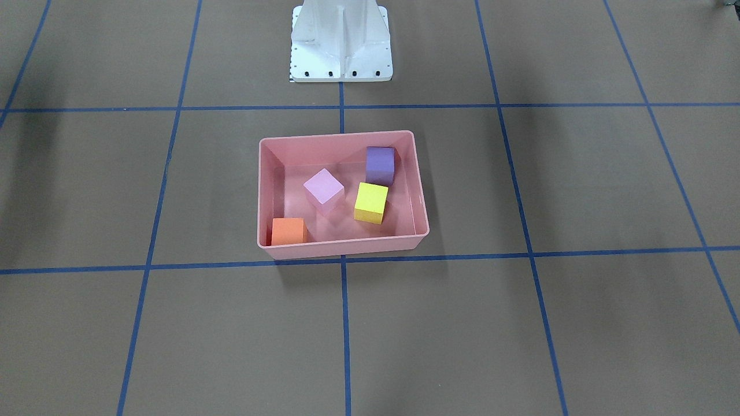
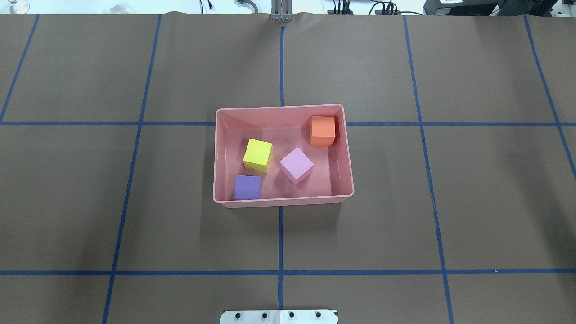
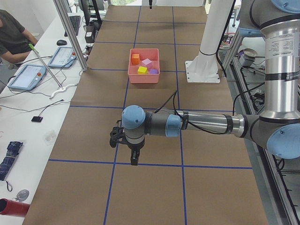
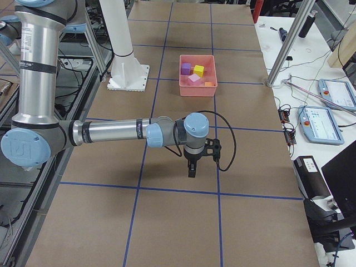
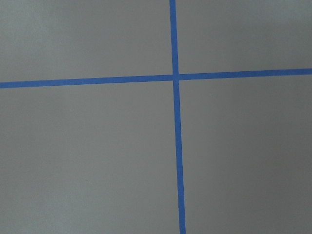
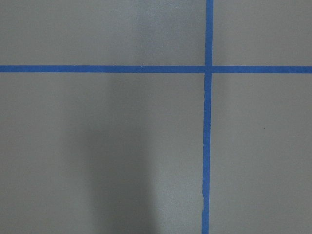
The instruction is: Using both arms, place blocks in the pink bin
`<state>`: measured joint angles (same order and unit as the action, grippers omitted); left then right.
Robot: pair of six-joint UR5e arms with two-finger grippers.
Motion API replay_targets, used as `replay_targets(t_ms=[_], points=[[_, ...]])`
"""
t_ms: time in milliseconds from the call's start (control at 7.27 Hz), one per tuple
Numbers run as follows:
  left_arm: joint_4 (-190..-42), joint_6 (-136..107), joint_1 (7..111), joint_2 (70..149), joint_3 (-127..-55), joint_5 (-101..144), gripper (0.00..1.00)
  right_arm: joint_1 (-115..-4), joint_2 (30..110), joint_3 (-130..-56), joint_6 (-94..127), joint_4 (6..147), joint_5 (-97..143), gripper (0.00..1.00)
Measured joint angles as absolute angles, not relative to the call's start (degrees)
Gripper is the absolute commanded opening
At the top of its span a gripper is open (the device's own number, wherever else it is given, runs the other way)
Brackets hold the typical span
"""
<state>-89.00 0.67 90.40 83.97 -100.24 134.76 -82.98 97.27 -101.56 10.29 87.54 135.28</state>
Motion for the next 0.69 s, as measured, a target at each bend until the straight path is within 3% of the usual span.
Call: replay_targets(t_ms=[688], points=[[-89.15, 0.62, 90.28, 84.09, -99.98, 135.43, 1.00, -82.97, 96.39, -100.06, 10.45, 87.48, 135.18, 1.00]])
